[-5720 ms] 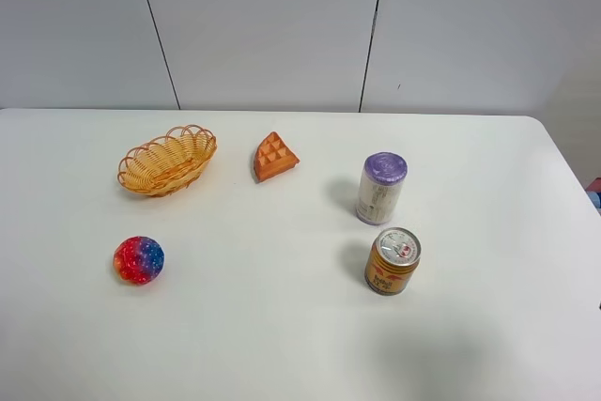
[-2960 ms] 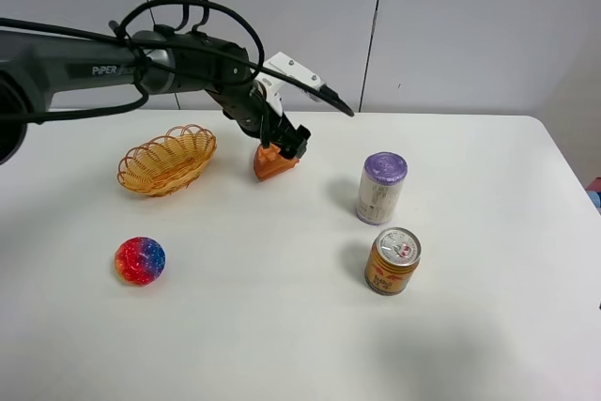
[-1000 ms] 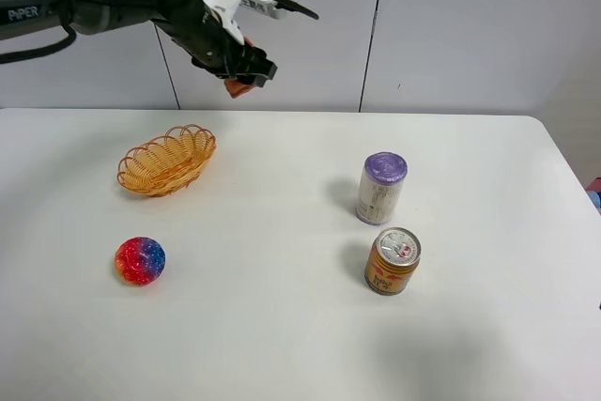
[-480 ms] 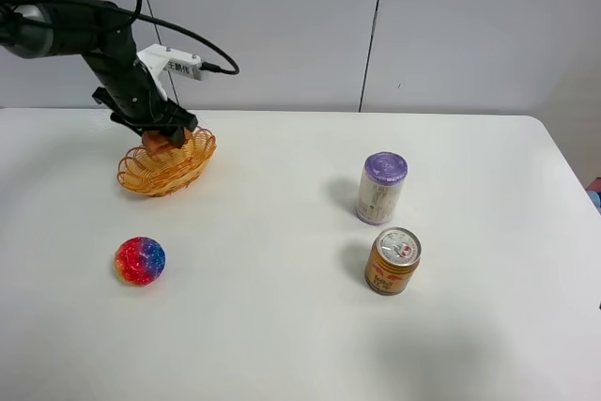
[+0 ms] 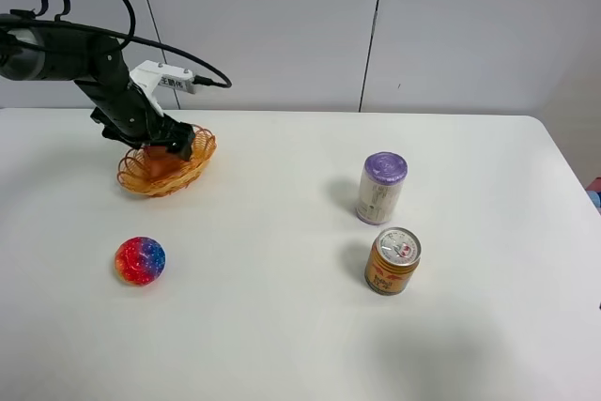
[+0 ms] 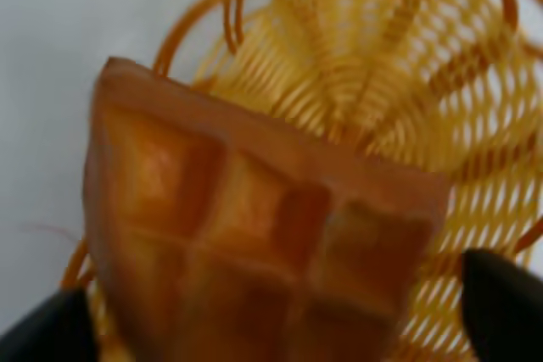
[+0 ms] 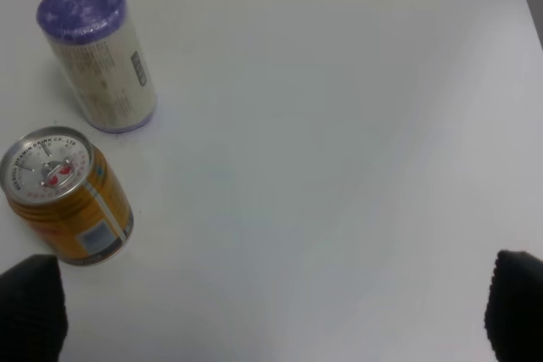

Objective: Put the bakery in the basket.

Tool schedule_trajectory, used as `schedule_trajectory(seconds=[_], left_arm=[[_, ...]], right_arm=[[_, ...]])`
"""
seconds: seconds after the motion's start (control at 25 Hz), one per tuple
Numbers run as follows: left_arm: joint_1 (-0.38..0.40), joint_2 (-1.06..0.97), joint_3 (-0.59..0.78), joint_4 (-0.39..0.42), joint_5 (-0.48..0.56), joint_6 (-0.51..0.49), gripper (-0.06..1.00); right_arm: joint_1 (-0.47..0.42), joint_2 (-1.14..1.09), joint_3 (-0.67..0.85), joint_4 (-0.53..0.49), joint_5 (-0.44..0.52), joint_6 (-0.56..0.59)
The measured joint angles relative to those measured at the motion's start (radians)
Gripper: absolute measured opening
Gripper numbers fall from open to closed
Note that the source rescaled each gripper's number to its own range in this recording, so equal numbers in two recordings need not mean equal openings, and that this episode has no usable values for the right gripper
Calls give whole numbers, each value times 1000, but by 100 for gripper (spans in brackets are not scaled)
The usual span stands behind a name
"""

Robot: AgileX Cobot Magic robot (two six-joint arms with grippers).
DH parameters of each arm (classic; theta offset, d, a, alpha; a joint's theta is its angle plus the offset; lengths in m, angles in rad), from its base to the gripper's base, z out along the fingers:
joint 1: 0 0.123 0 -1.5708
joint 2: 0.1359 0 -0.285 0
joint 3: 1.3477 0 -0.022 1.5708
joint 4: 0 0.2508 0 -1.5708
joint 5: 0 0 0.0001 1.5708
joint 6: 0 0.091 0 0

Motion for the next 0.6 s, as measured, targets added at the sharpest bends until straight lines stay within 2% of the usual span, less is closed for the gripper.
schedule_trajectory(seconds=[0.08, 0.16, 0.44, 0.6], left_arm=[[0, -17, 0, -24, -7, -26, 92], [0, -45, 1, -33, -14, -49, 97], [15, -321, 2, -37, -8, -50, 98], [62, -558, 2, -37, 64, -35, 98]], right_arm=[[0, 0, 0, 0, 0, 0], [0, 0, 0, 0, 0, 0], [0, 0, 0, 0, 0, 0], [0, 0, 0, 0, 0, 0]])
